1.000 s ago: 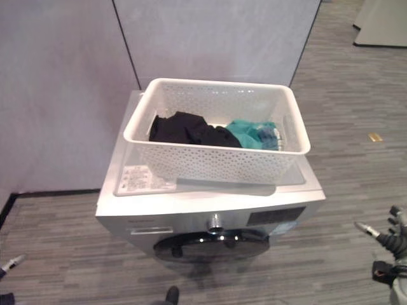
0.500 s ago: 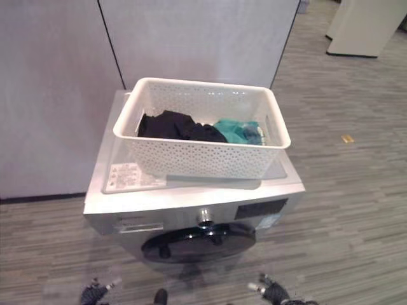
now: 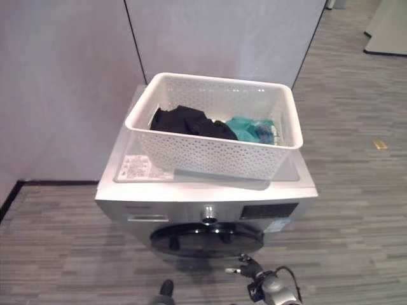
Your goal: Grab the laundry basket,head to the washer,open it,put in the laundry and shut it.
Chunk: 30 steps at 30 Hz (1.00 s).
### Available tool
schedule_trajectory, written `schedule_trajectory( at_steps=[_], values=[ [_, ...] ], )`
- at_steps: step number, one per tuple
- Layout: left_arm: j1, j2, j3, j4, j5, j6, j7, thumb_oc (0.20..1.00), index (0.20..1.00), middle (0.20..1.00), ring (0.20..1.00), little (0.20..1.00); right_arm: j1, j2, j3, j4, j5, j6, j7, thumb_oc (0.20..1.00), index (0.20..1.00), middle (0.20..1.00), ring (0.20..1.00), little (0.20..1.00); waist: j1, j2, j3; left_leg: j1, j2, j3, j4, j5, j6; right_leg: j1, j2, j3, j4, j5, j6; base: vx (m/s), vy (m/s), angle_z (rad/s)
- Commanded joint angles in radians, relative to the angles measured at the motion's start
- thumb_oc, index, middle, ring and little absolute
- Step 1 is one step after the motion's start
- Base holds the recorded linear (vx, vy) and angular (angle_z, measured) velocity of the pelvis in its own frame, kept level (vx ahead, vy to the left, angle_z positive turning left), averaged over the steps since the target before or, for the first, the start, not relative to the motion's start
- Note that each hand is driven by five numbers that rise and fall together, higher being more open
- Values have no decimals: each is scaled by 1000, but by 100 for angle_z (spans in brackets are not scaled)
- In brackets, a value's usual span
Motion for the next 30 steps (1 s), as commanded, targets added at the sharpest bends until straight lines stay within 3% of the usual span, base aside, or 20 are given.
schedule_trajectory(
  at_steps=[1, 5, 7, 9, 10, 12, 15, 16, 17, 18, 21, 23, 25, 30],
  values=[
    [-105, 27, 0, 62, -42, -13, 1, 1000, 1000, 1000, 1000, 1000, -13, -23, 15, -6, -65, -10, -27, 1000, 1000, 1000, 1000, 1000, -7, -48, 71, -68, 49, 107, 275, -15, 11, -23, -76, -6, 9, -44, 14, -161, -59, 22],
    [-115, 16, -22, 66, -12, -15, -18, 1000, 1000, 1000, 1000, 1000, -19, -22, 3, 105, -130, -3, -48, 1000, 1000, 1000, 1000, 1000, -20, -54, 69, -46, -42, 190, 431, -176, 50, -43, -111, -28, 9, -14, 17, -116, -8, 2],
    [-108, 9, -25, 65, -6, -13, -28, 1000, 1000, 1000, 1000, 1000, -13, -20, -18, 145, -148, 3, -53, 1000, 1000, 1000, 1000, 1000, -35, -41, 51, 0, -96, 214, 416, -239, 70, -66, -117, -29, 9, 6, 28, -26, 108, 7],
    [-108, 5, -30, 74, 11, -11, -28, 1000, 1000, 1000, 1000, 1000, 3, -16, -63, 175, -132, 2, -69, 1000, 1000, 1000, 1000, 1000, -62, -28, 33, 75, -175, 220, 301, -289, 97, -106, -126, -36, 9, 44, 46, -35, 155, 19],
    [-114, 4, -34, 75, 24, -11, -32, 1000, 1000, 1000, 1000, 1000, 8, -15, -83, 170, -125, 2, -72, 1000, 1000, 1000, 1000, 1000, -77, -25, 25, 100, -192, 217, 224, -320, 115, -119, -132, -44, 9, 52, 53, -64, 138, 15],
    [-123, 11, -46, 74, 51, -11, -32, 1000, 1000, 1000, 1000, 1000, 57, -28, -163, 81, -98, -8, -108, 1000, 1000, 1000, 1000, 1000, -123, -31, 21, 105, -234, 176, 123, -297, 141, -173, -141, -48, 34, 89, 62, -125, 113, 16],
    [-116, 27, -50, 48, 60, -15, -23, 1000, 1000, 1000, 1000, 1000, 87, -61, -255, -80, -75, -20, -154, 1000, 1000, 1000, 1000, 1000, -142, -35, 44, 105, -227, 181, 72, -252, 155, -250, -139, -50, 182, 69, 78, -165, 77, 19],
    [-113, 33, -44, 20, 60, -17, -8, 1000, 1000, 1000, 1000, 1000, 83, -98, -328, -229, -118, -25, -237, 1000, 1000, 1000, 1000, 1000, -147, -26, 67, 107, -216, 165, 53, -233, 164, -286, -171, -28, 262, 57, 108, -185, 19, 3],
    [-112, 32, -47, 9, 59, -21, -6, 1000, 1000, 1000, 1000, 1000, 79, -105, -351, -257, -128, -26, -261, 1000, 1000, 1000, 1000, 1000, -146, -20, 71, 106, -209, 159, 49, -230, 165, -285, -186, 0, 268, 49, 109, -148, -133, 12],
    [-109, 35, -64, -21, 57, -25, 1, 1000, 1000, 1000, 1000, 1000, 59, -146, -435, -321, -180, -22, -330, 1000, 1000, 1000, 1000, 1000, -139, -16, 66, 95, -204, 109, 49, -235, 161, -249, -252, 106, 222, 64, 120, -26, -192, 25],
    [-108, 41, -68, -34, 63, -27, 2, 1000, 1000, 1000, 1000, 1000, 50, -186, -478, -336, -263, -2, -376, 1000, 1000, 1000, 1000, 1000, -116, -41, 41, 79, -207, 74, 61, -242, 155, -202, -313, 149, 181, 90, 128, 41, -199, 61],
    [-102, 39, -63, -34, 45, -26, -2, 1000, 1000, 1000, 1000, 1000, 19, -197, -500, -326, -274, 13, -394, 1000, 1000, 1000, 1000, 1000, -82, -67, 29, 69, -192, 59, 67, -241, 143, -182, -352, 131, 184, 122, 141, 80, -259, 36],
    [-97, 33, -52, -26, 32, -24, -7, 1000, 1000, 1000, 1000, 1000, 19, -192, -502, -348, -271, 15, -387, 1000, 1000, 1000, 1000, 1000, -66, -90, 26, 76, -179, 58, 57, -233, 125, -161, -353, 84, 165, 115, 149, 122, -243, 24],
    [-114, 25, -56, -16, 17, -34, 0, 1000, 1000, 1000, 1000, 1000, 23, -196, -442, -400, -244, -15, -346, 1000, 1000, 1000, 1000, 1000, -51, -114, 14, 61, -98, -5, -26, -164, 65, -110, -281, -14, 79, 59, 138, 54, -224, 40]
  ],
)
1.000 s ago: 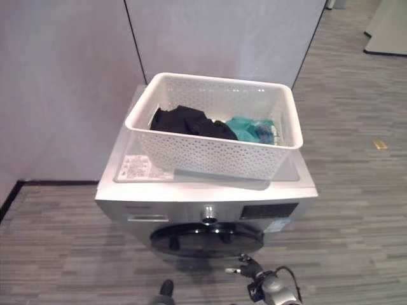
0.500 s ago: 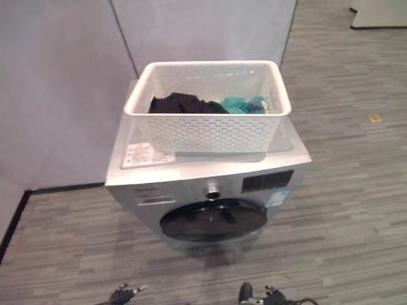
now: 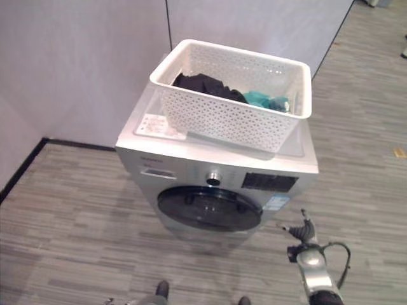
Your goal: Grab the laundry basket,head to the washer,open it,put in the laundry and shut it.
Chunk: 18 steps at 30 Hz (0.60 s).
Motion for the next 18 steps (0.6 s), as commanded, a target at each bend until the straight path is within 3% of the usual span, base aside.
schedule_trajectory(
  at_steps=[1, 8, 14, 18],
  values=[
    [-106, 22, -16, 32, -23, -28, 5, 1000, 1000, 1000, 1000, 1000, -48, -46, 16, -42, 8, -43, 25, 1000, 1000, 1000, 1000, 1000, 20, -5, 12, 18, -12, -25, 19, -98, 48, -101, -72, 7, 55, 23, -2, -27, -155, 52],
    [-130, 13, -68, 24, -31, -29, 7, 1000, 1000, 1000, 1000, 1000, -171, -57, 118, 28, 24, -46, 29, 1000, 1000, 1000, 1000, 1000, 55, 9, 56, -62, 15, -92, 20, -59, 28, -105, -34, -40, 33, 2, -24, -64, -77, 39],
    [-144, 13, -115, 23, -8, -18, 2, 1000, 1000, 1000, 1000, 1000, -194, -14, 149, 4, 62, -41, 30, 1000, 1000, 1000, 1000, 1000, 66, -3, 90, -81, 14, -114, 61, -71, 36, -111, -29, -58, 87, -16, -38, -32, -5, 10],
    [-151, 19, -149, -37, -3, -21, 1, 1000, 1000, 1000, 1000, 1000, -278, -50, 159, 81, 21, -33, -14, 1000, 1000, 1000, 1000, 1000, 85, 4, 109, -95, 7, -131, 67, -69, 36, -115, -35, -78, 99, -20, -36, -39, 26, 12]
  ],
)
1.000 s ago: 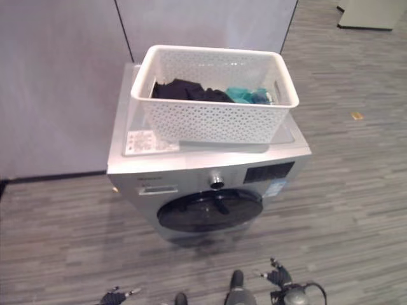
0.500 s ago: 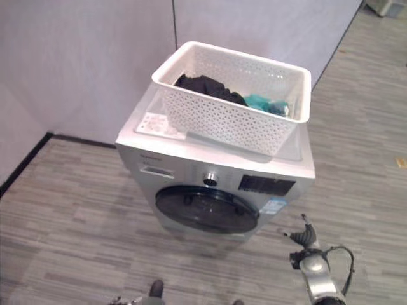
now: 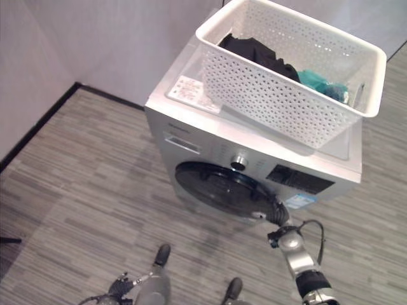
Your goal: Grab the laundry basket,head to the washer,open it,put in the laundry and shut it.
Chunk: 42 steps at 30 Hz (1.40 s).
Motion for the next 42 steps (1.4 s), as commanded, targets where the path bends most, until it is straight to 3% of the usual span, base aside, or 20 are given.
schedule_trajectory(
  at_steps=[1, 9, 11, 13, 18, 27, 33, 38, 42],
  values=[
    [-48, -7, -75, 18, -8, -12, 5, 1000, 1000, 1000, 1000, 1000, -107, -82, -24, 31, -18, -22, -67, 1000, 1000, 1000, 1000, 1000, 29, 12, 4, 71, -2, 11, 31, -126, 62, -67, -76, 52, 97, -28, -10, -75, 43, 4],
    [-83, -17, -146, -30, -53, -29, 23, 1000, 1000, 1000, 1000, 1000, -377, -127, 77, 260, 2, -14, -95, 1000, 1000, 1000, 1000, 1000, 56, 56, 84, -6, -32, -5, 35, -94, 60, -122, -99, 52, 99, -7, -10, -101, 63, 6],
    [-94, -22, -168, -82, -114, -44, 28, 1000, 1000, 1000, 1000, 1000, -506, -89, 175, 326, -10, -14, -84, 1000, 1000, 1000, 1000, 1000, 61, 69, 124, -53, -40, 20, 54, -89, 63, -168, -102, 84, 76, 23, -8, -171, 88, -8],
    [-93, -24, -163, -89, -134, -45, 28, 1000, 1000, 1000, 1000, 1000, -511, -73, 192, 317, -10, -13, -77, 1000, 1000, 1000, 1000, 1000, 61, 67, 124, -55, -40, 27, 53, -88, 64, -174, -101, 92, 71, 28, -7, -55, 44, -19],
    [-76, -17, -145, -159, -144, -50, 56, 1000, 1000, 1000, 1000, 1000, -432, 35, 267, 179, -31, -14, -39, 1000, 1000, 1000, 1000, 1000, 55, 55, 120, -44, -35, 58, 35, -87, 65, -191, -100, 111, 62, 37, -6, -12, 31, -21],
    [50, 100, -53, -520, -140, -37, 102, 1000, 1000, 1000, 1000, 1000, -183, 228, 437, 5, 46, -9, 119, 1000, 1000, 1000, 1000, 1000, 63, 47, 85, 26, -11, 65, 26, -100, 60, -151, -99, 94, 106, -4, -12, 23, -10, -14],
    [100, 172, -22, -678, -104, -31, 84, 1000, 1000, 1000, 1000, 1000, -143, 247, 486, 20, 87, -5, 176, 1000, 1000, 1000, 1000, 1000, 79, 56, 54, 74, -1, 48, 16, -106, 53, -115, -100, 71, 156, -42, -12, 79, -19, 5],
    [190, 282, 99, -1018, 11, -47, 62, 1000, 1000, 1000, 1000, 1000, -104, 245, 449, 99, 95, -1, 199, 1000, 1000, 1000, 1000, 1000, 117, 76, 4, 122, 8, 24, 11, -118, 41, -62, -99, 27, 202, -88, -12, 89, -42, 19],
    [203, 294, 148, -1211, 20, -45, 37, 1000, 1000, 1000, 1000, 1000, -150, 325, 430, 244, 161, 15, 196, 1000, 1000, 1000, 1000, 1000, 156, 94, -21, 128, 20, 0, 1, -99, 29, -47, -87, 0, 233, -119, -22, 25, -74, 21]
  ],
)
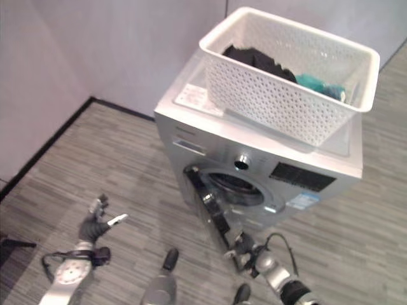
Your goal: Grab the laundry basket,head to the washer,open it,put in the laundry and shut it.
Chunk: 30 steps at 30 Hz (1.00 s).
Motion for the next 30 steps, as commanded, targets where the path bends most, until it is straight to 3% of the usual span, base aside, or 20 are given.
schedule_trajectory(
  at_steps=[1, 4, 8, 12, 13, 15, 16, 18, 25, 30],
  values=[
    [-74, 26, -47, -16, 13, -26, -29, 1000, 1000, 1000, 1000, 1000, -190, 212, -3, 102, 80, -11, -20, 1000, 1000, 1000, 1000, 1000, 84, -13, 20, 59, 12, 16, 21, -78, 7, -104, -94, -10, 229, -108, -19, 28, -162, 27],
    [-142, 27, -95, -118, -83, -4, -67, 1000, 1000, 1000, 1000, 1000, -263, 276, 15, 176, 150, -10, -31, 1000, 1000, 1000, 1000, 1000, 120, 9, 11, 19, 26, -28, 46, -51, -11, -78, -46, -26, 216, -145, -51, -2, -140, 38],
    [-239, 63, -157, -207, -140, 26, -139, 1000, 1000, 1000, 1000, 1000, -323, 297, 6, 230, 170, -24, -35, 1000, 1000, 1000, 1000, 1000, 130, 43, 15, -26, 35, -86, 44, 3, -31, -73, 8, -40, 199, -173, -84, -55, -115, 76],
    [-362, 73, -245, -254, -213, 43, -195, 1000, 1000, 1000, 1000, 1000, -366, 288, -6, 284, 154, -24, -27, 1000, 1000, 1000, 1000, 1000, 122, 61, 20, -76, 31, -81, 29, 53, -48, -75, 20, -61, 145, -162, -92, -111, -22, 57],
    [-396, 60, -274, -244, -267, 42, -209, 1000, 1000, 1000, 1000, 1000, -366, 275, 3, 280, 147, -17, -18, 1000, 1000, 1000, 1000, 1000, 109, 54, 35, -85, 11, -40, 101, 8, -24, -90, 1, -55, 139, -142, -94, -191, 57, 58],
    [-440, 47, -318, -237, -335, 51, -229, 1000, 1000, 1000, 1000, 1000, -361, 267, 11, 311, 139, -10, -8, 1000, 1000, 1000, 1000, 1000, 91, 38, 29, -65, -37, -26, 213, -76, 7, -111, -18, -26, 122, -108, -96, -113, 74, 1],
    [-470, 44, -340, -234, -352, 55, -235, 1000, 1000, 1000, 1000, 1000, -352, 261, 12, 319, 129, -10, -5, 1000, 1000, 1000, 1000, 1000, 69, 38, 14, -30, -39, 4, 203, -120, 20, -120, -26, -21, 116, -95, -90, 11, 108, -58],
    [-496, 47, -347, -246, -335, 48, -231, 1000, 1000, 1000, 1000, 1000, -314, 246, -1, 346, 77, -11, 9, 1000, 1000, 1000, 1000, 1000, 31, 53, -37, 62, -15, 68, 134, -125, 31, -115, -25, -1, 103, -70, -74, 121, 183, -15],
    [-516, 39, -369, -216, -372, 43, -238, 1000, 1000, 1000, 1000, 1000, -203, 194, -90, 384, 51, -10, 15, 1000, 1000, 1000, 1000, 1000, -27, 63, -74, 142, -27, 120, 62, -145, 41, -81, -68, 14, 97, -39, -47, 84, 98, -7],
    [-506, 6, -385, -176, -434, 50, -243, 1000, 1000, 1000, 1000, 1000, -163, 167, -126, 360, 89, -17, 17, 1000, 1000, 1000, 1000, 1000, -54, 63, -83, 168, -23, 144, 46, -143, 37, -68, -68, 31, 72, -29, -42, 36, 19, -14]
  ],
)
